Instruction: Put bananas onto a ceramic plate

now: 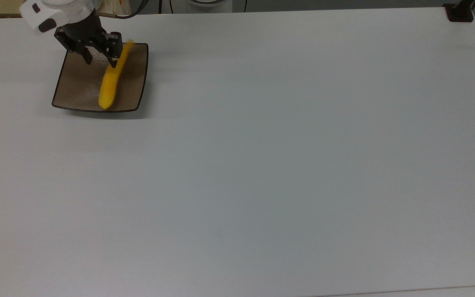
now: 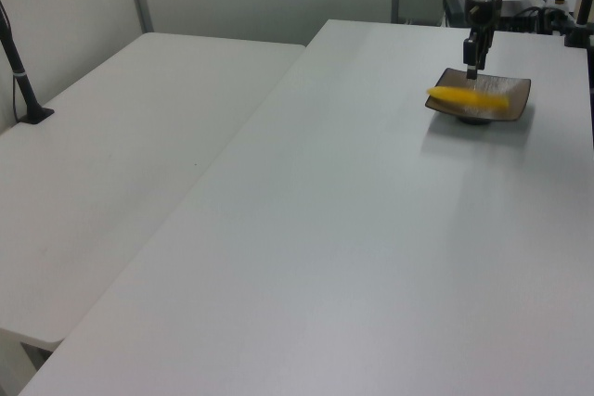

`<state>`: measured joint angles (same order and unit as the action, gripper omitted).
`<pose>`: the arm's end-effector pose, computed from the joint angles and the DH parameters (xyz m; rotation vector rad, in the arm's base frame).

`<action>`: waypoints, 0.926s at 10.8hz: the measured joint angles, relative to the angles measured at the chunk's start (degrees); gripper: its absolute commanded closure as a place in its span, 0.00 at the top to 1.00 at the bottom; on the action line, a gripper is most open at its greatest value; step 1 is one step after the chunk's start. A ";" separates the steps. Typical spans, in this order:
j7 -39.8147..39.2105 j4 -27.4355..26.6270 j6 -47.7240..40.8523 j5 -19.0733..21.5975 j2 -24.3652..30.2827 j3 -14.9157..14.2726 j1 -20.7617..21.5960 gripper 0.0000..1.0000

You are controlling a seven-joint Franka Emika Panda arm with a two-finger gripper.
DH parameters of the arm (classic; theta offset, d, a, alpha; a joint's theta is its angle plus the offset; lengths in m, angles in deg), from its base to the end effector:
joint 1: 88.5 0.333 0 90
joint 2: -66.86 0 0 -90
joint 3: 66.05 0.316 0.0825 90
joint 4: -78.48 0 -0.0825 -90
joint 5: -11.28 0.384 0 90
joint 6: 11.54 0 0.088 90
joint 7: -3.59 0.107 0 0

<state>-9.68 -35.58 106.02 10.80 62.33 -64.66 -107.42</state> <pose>0.5433 -0.1723 0.4216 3.1390 -0.1106 -0.0295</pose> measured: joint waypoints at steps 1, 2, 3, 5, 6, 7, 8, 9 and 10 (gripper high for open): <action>-0.08 0.00 0.00 0.00 0.00 -0.05 0.00 1.00; -0.09 0.00 0.00 0.00 0.00 -0.05 0.00 1.00; -0.14 0.10 0.00 0.00 0.01 -0.05 0.03 1.00; -0.80 1.20 0.02 0.00 0.06 0.06 0.81 1.00; -0.82 3.02 0.03 0.00 0.10 0.13 1.95 1.00; -0.77 5.12 -0.52 0.00 0.17 0.18 3.24 1.00; 0.95 7.56 -2.68 0.08 0.28 0.21 4.83 1.00; 4.45 9.90 -4.63 0.10 0.42 0.25 6.69 1.00; 8.19 11.98 -5.63 0.11 0.50 0.29 8.86 1.00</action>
<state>-1.48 -23.60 100.39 10.91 62.83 -64.37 -98.56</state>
